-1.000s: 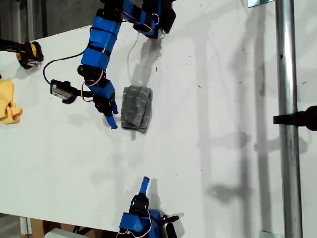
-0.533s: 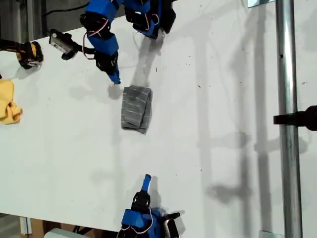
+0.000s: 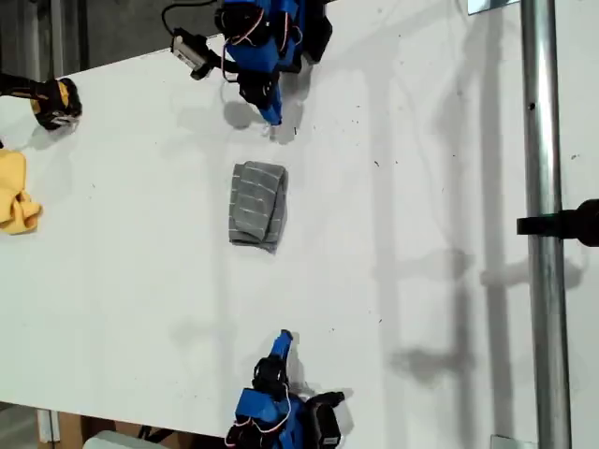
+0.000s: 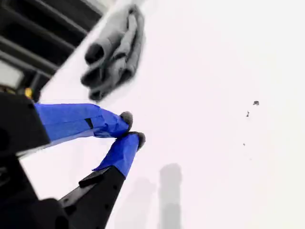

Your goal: Grasp corners of a towel and fold twice.

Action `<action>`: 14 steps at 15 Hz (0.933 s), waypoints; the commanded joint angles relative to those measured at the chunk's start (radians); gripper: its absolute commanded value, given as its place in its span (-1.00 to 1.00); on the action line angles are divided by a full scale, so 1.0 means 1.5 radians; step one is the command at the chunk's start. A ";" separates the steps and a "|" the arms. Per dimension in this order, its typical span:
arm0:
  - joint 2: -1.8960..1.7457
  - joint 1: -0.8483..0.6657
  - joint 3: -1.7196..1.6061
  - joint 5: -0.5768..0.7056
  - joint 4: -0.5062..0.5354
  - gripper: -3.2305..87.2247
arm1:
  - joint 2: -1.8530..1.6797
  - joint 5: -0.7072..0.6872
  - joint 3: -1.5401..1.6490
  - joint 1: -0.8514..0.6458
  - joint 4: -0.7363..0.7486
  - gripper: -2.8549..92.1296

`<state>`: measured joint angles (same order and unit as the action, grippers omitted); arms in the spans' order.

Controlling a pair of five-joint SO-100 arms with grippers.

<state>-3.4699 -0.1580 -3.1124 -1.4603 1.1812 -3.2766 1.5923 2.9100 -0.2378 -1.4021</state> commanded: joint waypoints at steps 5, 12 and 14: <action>-0.002 -0.061 -0.004 0.334 0.073 -0.86 | -0.006 -0.058 -0.006 0.128 -0.017 -0.68; -0.002 -0.062 -0.004 0.329 0.074 -0.86 | -0.006 -0.058 -0.006 0.132 -0.017 -0.68; -0.002 -0.062 -0.004 0.329 0.074 -0.86 | -0.006 -0.058 -0.006 0.132 -0.017 -0.68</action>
